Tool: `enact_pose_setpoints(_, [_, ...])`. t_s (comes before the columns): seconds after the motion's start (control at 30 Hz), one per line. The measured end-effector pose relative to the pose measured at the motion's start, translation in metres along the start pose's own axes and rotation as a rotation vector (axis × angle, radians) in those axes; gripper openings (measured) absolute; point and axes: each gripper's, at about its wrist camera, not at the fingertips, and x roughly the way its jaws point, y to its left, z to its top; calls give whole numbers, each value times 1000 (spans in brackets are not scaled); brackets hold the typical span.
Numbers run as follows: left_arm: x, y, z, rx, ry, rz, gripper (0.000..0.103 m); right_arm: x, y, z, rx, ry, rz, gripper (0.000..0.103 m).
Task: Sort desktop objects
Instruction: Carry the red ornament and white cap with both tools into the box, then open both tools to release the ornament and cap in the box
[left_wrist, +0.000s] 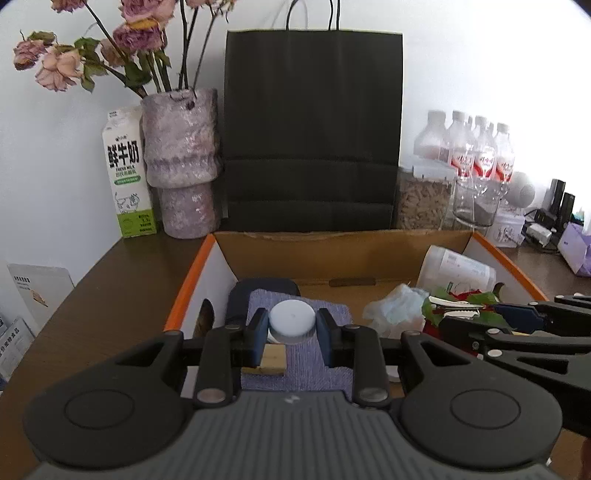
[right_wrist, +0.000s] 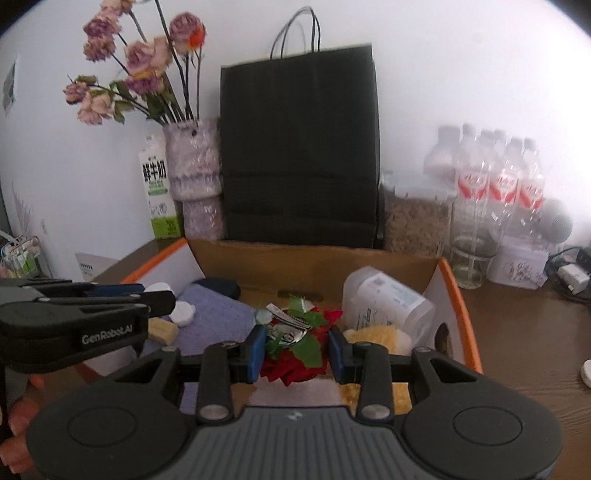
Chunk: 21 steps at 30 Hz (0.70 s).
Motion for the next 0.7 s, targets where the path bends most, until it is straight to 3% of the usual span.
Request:
enact_pose_setpoints(0.2, [13, -3, -8, 31, 27, -1, 29, 11, -3, -3, -9, 23, 2, 34])
enact_pose_setpoints(0.33, [14, -4, -11, 45, 26, 17, 30, 10, -3, -5, -9, 20, -3, 42])
enact_pose_setpoints(0.43, [9, -3, -10, 50, 7, 26, 47, 8, -4, -5, 1, 20, -4, 53])
enact_pose_setpoints(0.5, [4, -3, -7, 55, -15, 40, 65, 5, -4, -4, 1, 15, -7, 62])
enact_pose_setpoints(0.53, [1, -3, -6, 56, -29, 50, 69, 3, -4, -4, 0, 9, -10, 69])
enact_pose_setpoints(0.57, [-2, -2, -5, 57, -40, 60, 80, 1, -3, -3, -3, 3, -14, 78])
enact_pose_setpoints(0.7, [-12, 1, 1, 45, -83, 120, 103, -10, 0, 3, -13, -28, -49, 93])
